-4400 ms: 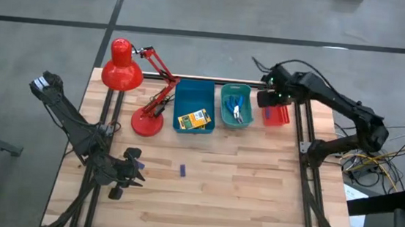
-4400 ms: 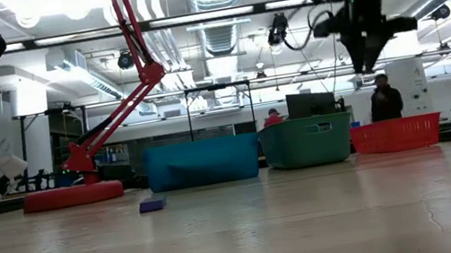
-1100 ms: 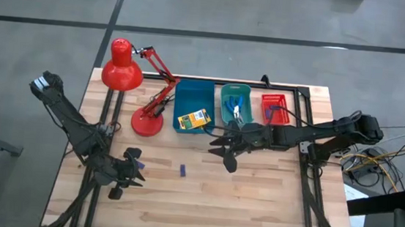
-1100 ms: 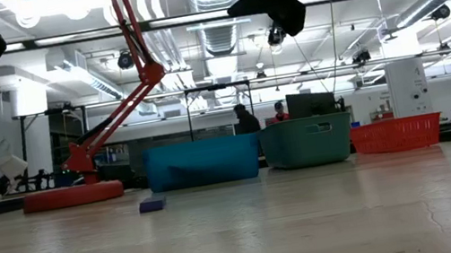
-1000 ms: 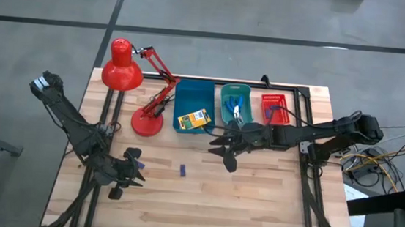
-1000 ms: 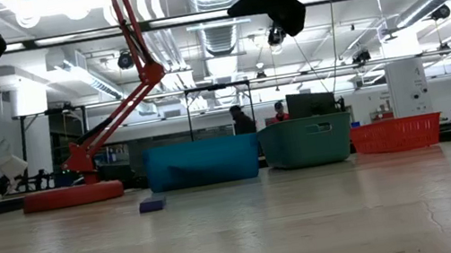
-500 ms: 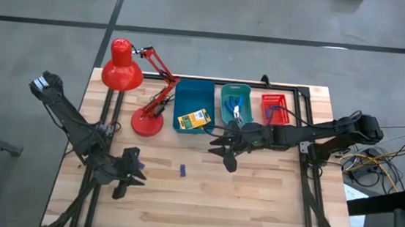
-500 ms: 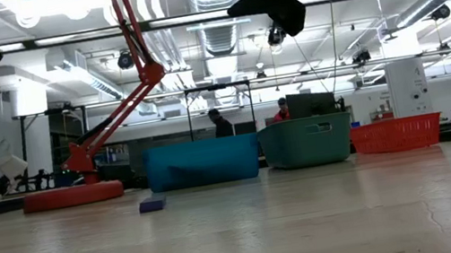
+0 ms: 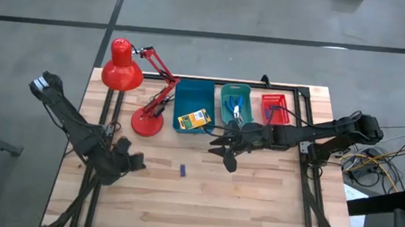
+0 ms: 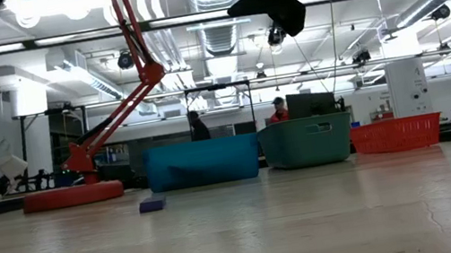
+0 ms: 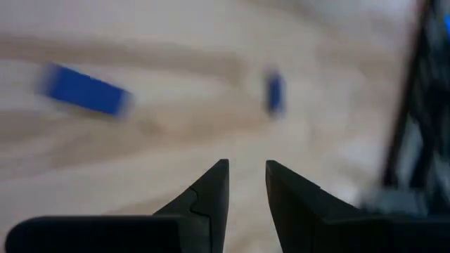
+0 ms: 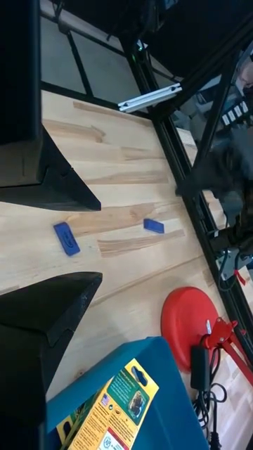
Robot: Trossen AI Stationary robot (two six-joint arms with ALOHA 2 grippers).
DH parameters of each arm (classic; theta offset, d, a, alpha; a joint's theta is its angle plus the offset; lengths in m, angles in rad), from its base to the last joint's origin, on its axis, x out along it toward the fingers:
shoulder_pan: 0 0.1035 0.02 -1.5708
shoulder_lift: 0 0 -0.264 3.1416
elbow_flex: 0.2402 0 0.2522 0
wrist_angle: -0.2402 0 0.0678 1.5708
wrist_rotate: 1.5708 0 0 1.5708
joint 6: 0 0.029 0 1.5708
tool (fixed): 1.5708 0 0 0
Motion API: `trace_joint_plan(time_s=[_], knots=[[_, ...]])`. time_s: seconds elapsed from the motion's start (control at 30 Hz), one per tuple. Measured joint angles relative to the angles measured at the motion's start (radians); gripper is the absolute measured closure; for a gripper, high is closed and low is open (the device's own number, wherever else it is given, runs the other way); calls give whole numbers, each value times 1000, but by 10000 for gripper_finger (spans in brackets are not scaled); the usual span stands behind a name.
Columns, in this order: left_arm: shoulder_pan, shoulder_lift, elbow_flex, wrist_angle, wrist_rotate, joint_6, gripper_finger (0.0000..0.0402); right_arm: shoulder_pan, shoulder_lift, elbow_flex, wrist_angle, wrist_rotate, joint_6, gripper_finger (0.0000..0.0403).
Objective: Pick & Place School Supplies
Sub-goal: Put the blue eraser into the red bin
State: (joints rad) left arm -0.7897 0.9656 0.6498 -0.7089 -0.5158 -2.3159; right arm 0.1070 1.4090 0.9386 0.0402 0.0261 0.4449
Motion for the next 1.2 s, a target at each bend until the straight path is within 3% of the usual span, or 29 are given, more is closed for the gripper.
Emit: trace_joint_plan(time_s=[0.13,0.63,0.83,0.93,1.2], knots=[[1,31,-1,-133,-17,-201,303,0,0,0,0,0,0,257],[13,125,-2,-145,-17,-197,303,0,0,0,-6,0,0,257],[-35,164,-8,-184,45,-199,303,0,0,0,-6,0,0,257],[-52,162,-16,-185,63,14,303,0,0,0,-6,0,0,257],[-56,143,-14,-174,85,1031,303,0,0,0,-6,0,0,257]])
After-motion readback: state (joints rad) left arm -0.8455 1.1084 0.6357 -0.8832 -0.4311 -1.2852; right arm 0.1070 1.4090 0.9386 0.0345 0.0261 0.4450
